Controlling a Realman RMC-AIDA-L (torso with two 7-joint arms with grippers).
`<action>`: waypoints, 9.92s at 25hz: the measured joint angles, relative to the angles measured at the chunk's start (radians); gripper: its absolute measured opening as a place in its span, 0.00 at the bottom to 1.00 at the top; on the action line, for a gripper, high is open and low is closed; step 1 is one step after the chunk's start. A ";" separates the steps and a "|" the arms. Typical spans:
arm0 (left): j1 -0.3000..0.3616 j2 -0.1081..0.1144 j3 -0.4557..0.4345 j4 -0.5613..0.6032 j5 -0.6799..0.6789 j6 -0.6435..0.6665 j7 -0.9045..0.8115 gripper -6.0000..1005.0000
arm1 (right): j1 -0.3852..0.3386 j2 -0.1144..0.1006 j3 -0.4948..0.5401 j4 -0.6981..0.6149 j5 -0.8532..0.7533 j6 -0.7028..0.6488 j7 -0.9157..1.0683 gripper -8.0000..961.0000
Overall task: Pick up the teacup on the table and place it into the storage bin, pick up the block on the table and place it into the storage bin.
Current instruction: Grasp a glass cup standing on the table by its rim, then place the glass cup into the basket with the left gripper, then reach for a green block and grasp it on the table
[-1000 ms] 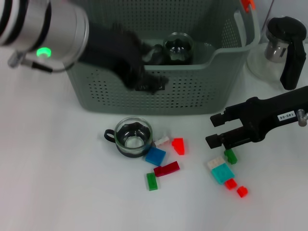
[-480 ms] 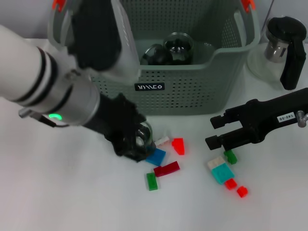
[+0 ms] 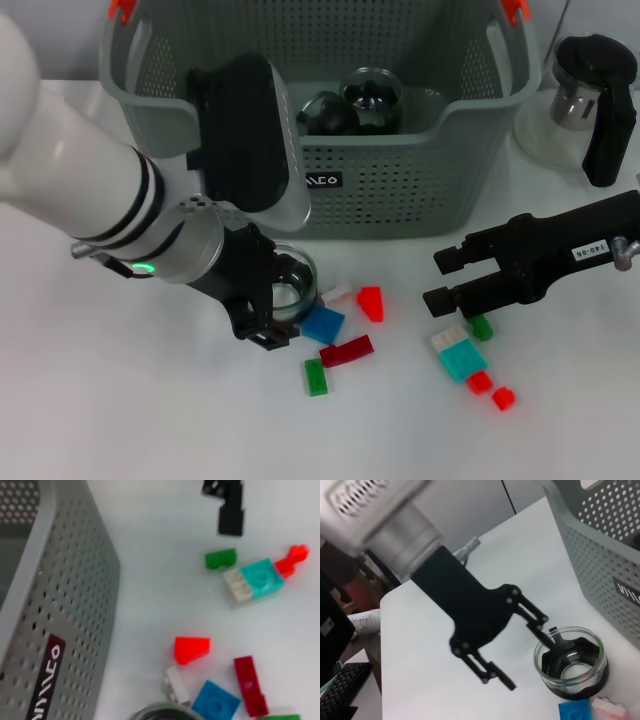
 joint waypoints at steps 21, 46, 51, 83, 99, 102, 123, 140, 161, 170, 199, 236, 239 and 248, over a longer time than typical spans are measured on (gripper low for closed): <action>-0.085 -0.002 0.142 -0.223 0.131 -0.167 -0.012 0.71 | 0.000 0.001 -0.001 0.020 0.000 0.023 -0.003 0.83; -0.120 -0.002 0.217 -0.271 0.162 -0.161 -0.030 0.70 | 0.000 0.000 -0.001 0.025 0.000 0.023 -0.012 0.83; -0.122 -0.002 0.221 -0.276 0.160 -0.157 -0.033 0.70 | 0.000 0.000 0.000 0.025 0.000 0.025 -0.012 0.83; -0.133 0.001 0.193 -0.213 0.189 -0.060 -0.124 0.05 | 0.000 -0.002 0.006 0.025 0.000 0.028 -0.015 0.83; -0.189 0.006 -0.400 0.186 -0.265 0.230 -0.223 0.05 | -0.002 -0.006 -0.001 0.025 0.000 0.022 -0.020 0.83; -0.276 0.020 -0.554 0.130 -0.321 0.216 -0.207 0.05 | 0.002 -0.006 -0.001 0.025 0.000 0.020 -0.020 0.83; -0.518 0.059 -0.393 -0.648 -0.104 -0.541 -0.048 0.05 | 0.006 -0.003 0.000 0.025 0.000 0.009 -0.009 0.83; -0.514 0.004 -0.358 -0.666 0.024 -0.571 -0.048 0.05 | 0.000 0.003 -0.002 0.025 -0.004 0.017 -0.017 0.83; -0.512 0.009 -0.351 -0.677 0.044 -0.607 -0.051 0.08 | 0.000 0.003 -0.002 0.026 -0.011 0.017 -0.013 0.83; -0.512 0.007 -0.354 -0.683 0.062 -0.616 -0.057 0.10 | 0.000 0.004 -0.002 0.026 -0.011 0.017 -0.012 0.83; -0.241 0.003 -0.430 -0.023 -0.046 -0.104 -0.171 0.87 | 0.000 -0.008 0.006 0.025 -0.012 0.010 -0.008 0.83; 0.071 0.031 -0.601 -0.520 -0.830 0.267 0.598 0.86 | 0.033 -0.017 0.000 -0.118 -0.103 -0.005 0.064 0.99; 0.076 0.032 -0.599 -0.550 -0.817 0.270 0.636 0.86 | 0.055 -0.015 -0.008 -0.129 -0.164 0.000 0.056 0.99; 0.085 0.030 -0.610 -0.584 -0.798 0.248 0.657 0.86 | 0.158 -0.018 -0.053 -0.192 -0.461 -0.045 0.055 0.99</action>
